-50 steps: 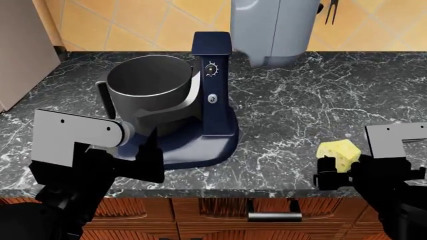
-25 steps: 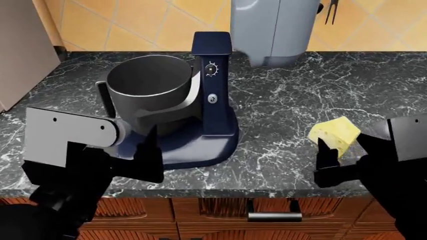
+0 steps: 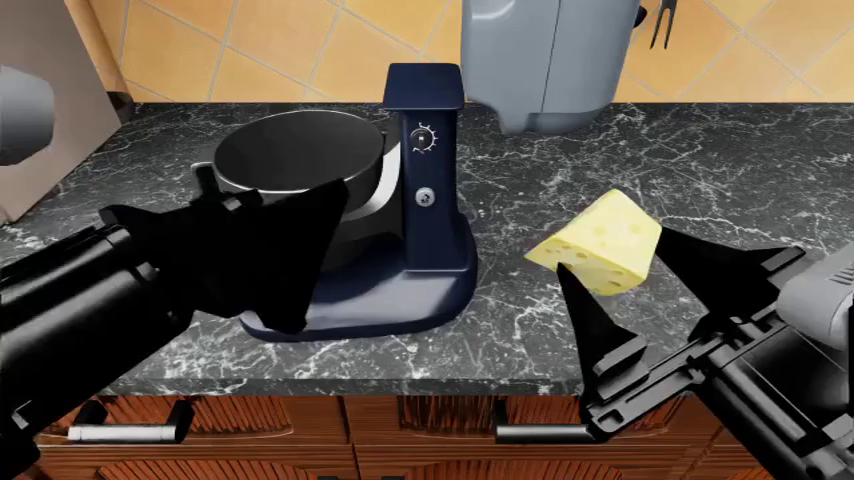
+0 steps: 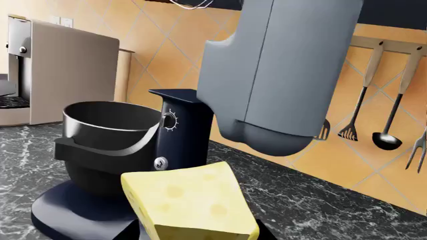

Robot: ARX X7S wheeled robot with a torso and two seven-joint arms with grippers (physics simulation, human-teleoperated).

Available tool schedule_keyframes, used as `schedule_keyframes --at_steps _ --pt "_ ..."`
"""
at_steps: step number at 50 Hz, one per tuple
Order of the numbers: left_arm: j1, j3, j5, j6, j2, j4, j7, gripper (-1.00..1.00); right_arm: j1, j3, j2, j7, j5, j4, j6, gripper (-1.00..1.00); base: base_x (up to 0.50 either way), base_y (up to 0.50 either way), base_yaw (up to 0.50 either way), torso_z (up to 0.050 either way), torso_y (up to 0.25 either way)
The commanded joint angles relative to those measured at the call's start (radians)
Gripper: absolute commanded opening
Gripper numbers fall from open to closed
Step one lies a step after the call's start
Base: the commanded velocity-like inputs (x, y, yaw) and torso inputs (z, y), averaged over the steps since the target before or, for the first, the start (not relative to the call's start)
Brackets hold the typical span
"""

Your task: Place the cheese in the stand mixer bowl.

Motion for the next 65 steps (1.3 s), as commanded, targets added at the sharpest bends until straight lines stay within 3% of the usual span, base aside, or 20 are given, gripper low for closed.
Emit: schedule_keyframes --at_steps 1,5,7,13,24,32,43,65 --pt "-0.040 -0.014 -0.092 -0.006 -0.007 -0.213 0.130 1.00 -0.074 0.018 -0.043 -0.205 -0.182 -0.049 -0.128 -1.00 0.00 0.00 0.00 0.000 0.000" --pt "-0.063 0.000 -0.104 -0.024 -0.016 -0.275 0.159 1.00 -0.080 -0.001 -0.051 -0.264 -0.268 -0.027 -0.175 -1.00 0.00 0.00 0.00 0.000 0.000" --pt "-0.099 0.103 -0.186 -0.018 -0.046 -0.350 0.114 1.00 -0.085 -0.009 -0.057 -0.291 -0.310 -0.015 -0.201 -1.00 0.00 0.00 0.00 0.000 0.000" --pt "-0.217 0.244 -0.304 -0.107 -0.082 -0.539 0.122 1.00 -0.124 -0.030 -0.055 -0.324 -0.365 -0.066 -0.260 -1.00 0.00 0.00 0.00 0.000 0.000" --pt "-0.356 0.383 -0.363 -0.310 -0.106 -0.664 0.135 1.00 -0.132 -0.203 0.108 -0.214 -0.383 -0.071 -0.433 -1.00 0.00 0.00 0.00 0.000 0.000" --pt "-0.388 0.392 -0.373 -0.335 -0.087 -0.662 0.158 1.00 -0.108 -0.308 0.151 -0.184 -0.419 -0.064 -0.483 -1.00 0.00 0.00 0.00 0.000 0.000" --pt "-0.438 0.431 -0.391 -0.337 -0.063 -0.640 0.161 1.00 -0.014 -0.422 0.130 -0.188 -0.451 -0.056 -0.455 -1.00 0.00 0.00 0.00 0.000 0.000" --pt "-0.452 0.492 -0.439 -0.306 -0.048 -0.572 0.168 1.00 0.041 -0.507 0.134 -0.169 -0.477 -0.036 -0.475 -1.00 0.00 0.00 0.00 0.000 0.001"
